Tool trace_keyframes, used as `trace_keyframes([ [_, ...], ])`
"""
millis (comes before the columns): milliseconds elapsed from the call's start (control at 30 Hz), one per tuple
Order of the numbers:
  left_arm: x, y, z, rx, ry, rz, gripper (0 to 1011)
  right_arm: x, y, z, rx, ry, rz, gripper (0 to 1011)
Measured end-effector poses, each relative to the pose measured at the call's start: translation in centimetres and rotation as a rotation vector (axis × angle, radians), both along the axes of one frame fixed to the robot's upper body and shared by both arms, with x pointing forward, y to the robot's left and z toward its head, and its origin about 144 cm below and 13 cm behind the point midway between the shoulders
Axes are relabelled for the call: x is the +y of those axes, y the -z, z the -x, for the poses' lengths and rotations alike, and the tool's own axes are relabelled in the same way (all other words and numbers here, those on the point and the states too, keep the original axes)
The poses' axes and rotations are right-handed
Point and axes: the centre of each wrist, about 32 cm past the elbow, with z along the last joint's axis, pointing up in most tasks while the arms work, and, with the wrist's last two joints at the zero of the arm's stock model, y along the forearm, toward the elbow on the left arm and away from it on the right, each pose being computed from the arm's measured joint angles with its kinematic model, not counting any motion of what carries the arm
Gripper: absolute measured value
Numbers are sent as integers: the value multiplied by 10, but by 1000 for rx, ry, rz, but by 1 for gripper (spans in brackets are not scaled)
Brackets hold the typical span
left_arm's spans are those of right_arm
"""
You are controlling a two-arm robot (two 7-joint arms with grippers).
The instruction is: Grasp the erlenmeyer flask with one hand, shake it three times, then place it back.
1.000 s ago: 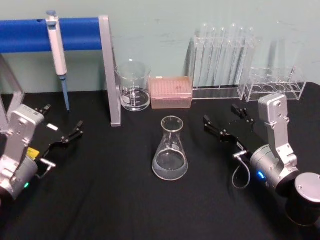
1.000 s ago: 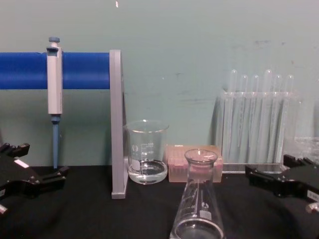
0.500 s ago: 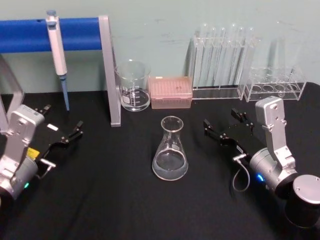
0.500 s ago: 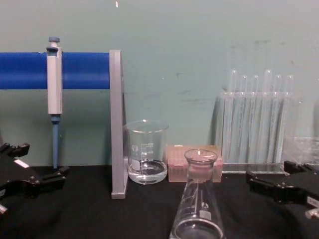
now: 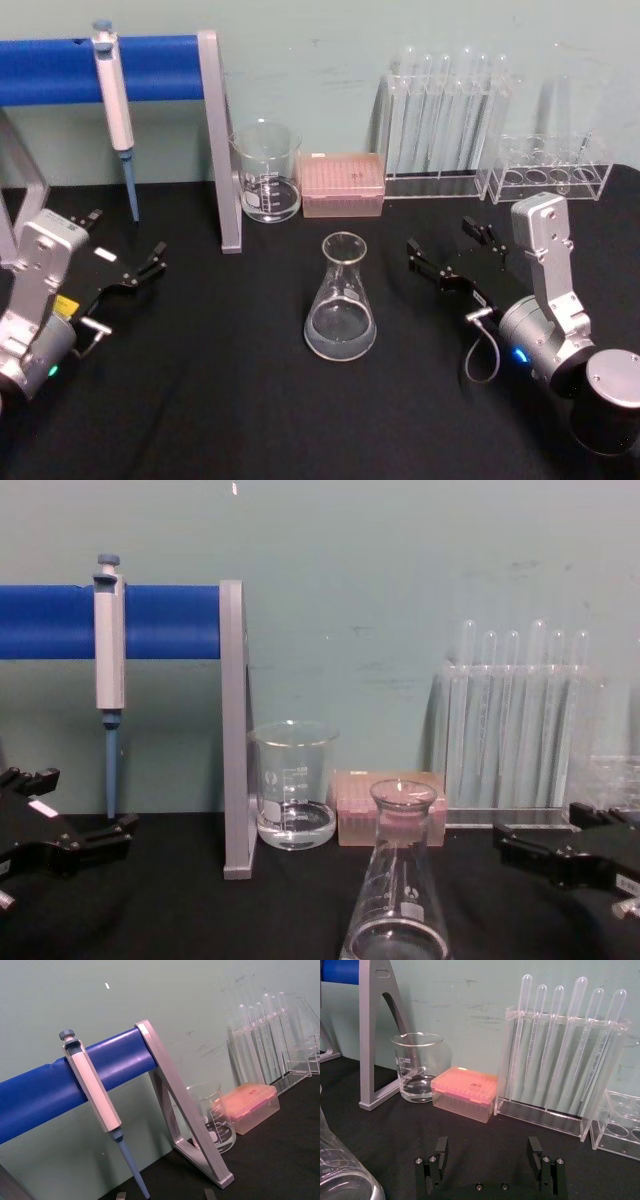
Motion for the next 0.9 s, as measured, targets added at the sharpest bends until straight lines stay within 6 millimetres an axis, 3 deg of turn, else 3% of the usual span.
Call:
trace_keyframes([
  [900,0,0,0,0,0,0,1001,0,0,0,-1,0,-2,1000],
])
